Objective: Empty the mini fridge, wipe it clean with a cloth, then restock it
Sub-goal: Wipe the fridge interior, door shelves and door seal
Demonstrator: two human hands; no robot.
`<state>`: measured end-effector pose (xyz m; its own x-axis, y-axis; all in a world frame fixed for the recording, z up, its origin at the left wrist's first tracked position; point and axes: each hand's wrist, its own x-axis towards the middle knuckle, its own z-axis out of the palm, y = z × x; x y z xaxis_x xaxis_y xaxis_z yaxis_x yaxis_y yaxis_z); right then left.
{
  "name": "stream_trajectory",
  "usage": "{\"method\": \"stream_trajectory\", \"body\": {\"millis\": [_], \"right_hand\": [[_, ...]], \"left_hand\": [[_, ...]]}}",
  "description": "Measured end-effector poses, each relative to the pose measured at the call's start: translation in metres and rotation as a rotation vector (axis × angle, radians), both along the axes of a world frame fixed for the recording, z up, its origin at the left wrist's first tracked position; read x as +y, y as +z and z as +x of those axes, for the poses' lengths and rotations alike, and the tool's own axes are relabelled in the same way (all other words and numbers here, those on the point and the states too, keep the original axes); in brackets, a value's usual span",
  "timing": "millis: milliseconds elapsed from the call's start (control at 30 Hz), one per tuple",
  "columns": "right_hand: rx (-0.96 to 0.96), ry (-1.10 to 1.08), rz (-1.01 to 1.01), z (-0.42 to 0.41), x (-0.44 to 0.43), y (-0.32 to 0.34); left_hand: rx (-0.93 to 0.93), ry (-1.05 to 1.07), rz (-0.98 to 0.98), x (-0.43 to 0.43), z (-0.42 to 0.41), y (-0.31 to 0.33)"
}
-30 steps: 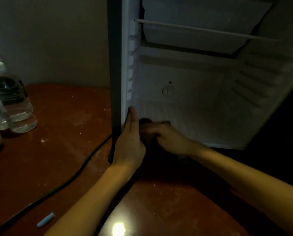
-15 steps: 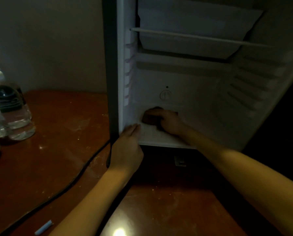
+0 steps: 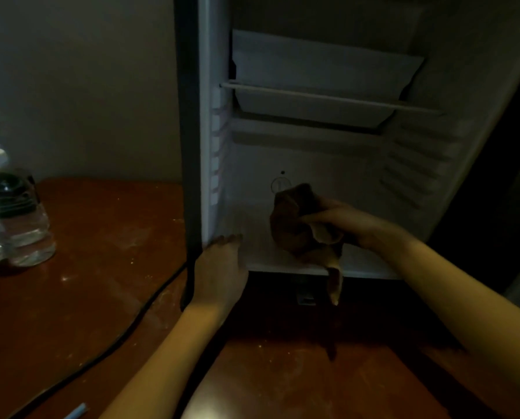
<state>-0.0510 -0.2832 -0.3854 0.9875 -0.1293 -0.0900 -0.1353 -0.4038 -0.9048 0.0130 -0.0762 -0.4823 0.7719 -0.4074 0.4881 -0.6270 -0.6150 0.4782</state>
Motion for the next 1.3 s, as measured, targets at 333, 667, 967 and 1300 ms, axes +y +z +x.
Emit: {"method": "stream_trajectory", "body": {"millis": [333, 667, 967, 1300], "right_hand": [[-0.23, 0.088, -0.623, 0.073, 0.037, -0.043], [-0.319, 0.092, -0.68, 0.062, 0.047, -0.067], [-0.411, 0.027, -0.756, 0.12, 0.048, -0.082], [-0.407, 0.318, -0.783, 0.057, 0.054, -0.075]], "left_hand": [[0.039, -0.104, -0.187, 0.003, -0.005, 0.0], [0.034, 0.023, 0.251, 0.008, -0.023, -0.006], [-0.196, 0.09, 0.192, 0.015, -0.03, -0.015], [-0.1, 0.121, 0.152, 0.029, -0.03, 0.003]]}}
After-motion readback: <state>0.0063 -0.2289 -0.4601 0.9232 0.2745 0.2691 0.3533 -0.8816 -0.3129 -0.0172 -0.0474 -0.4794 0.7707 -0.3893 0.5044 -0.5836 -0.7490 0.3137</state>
